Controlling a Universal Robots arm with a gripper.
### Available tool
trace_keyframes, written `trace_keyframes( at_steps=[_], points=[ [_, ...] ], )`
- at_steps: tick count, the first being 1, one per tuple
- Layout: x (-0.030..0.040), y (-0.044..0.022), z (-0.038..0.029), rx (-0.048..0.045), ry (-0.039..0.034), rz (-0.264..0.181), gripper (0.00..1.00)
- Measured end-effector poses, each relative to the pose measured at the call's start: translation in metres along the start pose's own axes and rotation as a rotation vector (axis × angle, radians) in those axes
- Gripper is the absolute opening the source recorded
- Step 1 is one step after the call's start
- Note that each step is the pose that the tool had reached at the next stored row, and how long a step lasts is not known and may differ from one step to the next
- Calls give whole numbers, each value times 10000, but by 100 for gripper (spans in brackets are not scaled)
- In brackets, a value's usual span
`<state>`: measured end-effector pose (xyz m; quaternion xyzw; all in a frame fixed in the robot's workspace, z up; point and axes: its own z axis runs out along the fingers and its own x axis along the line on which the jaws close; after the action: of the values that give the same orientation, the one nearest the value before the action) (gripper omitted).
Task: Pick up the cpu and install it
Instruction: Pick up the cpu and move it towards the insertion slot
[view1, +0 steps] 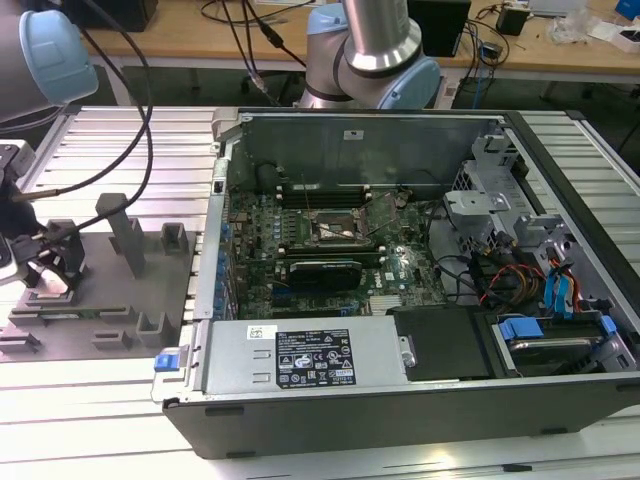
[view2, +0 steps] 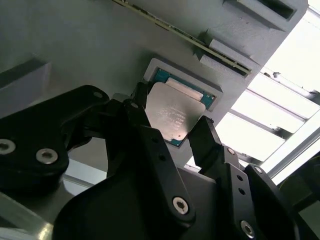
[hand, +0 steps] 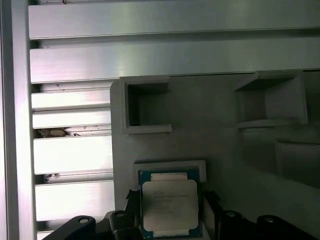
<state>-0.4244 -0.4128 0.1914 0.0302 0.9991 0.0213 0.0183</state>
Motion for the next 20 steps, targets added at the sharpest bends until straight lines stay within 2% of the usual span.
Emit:
trace_keyframes(
  at_steps=[9,20],
  points=[
    [11,19,35,-1,-5,1,60],
    [12,33,35,1,0,-1,59]
  ],
)
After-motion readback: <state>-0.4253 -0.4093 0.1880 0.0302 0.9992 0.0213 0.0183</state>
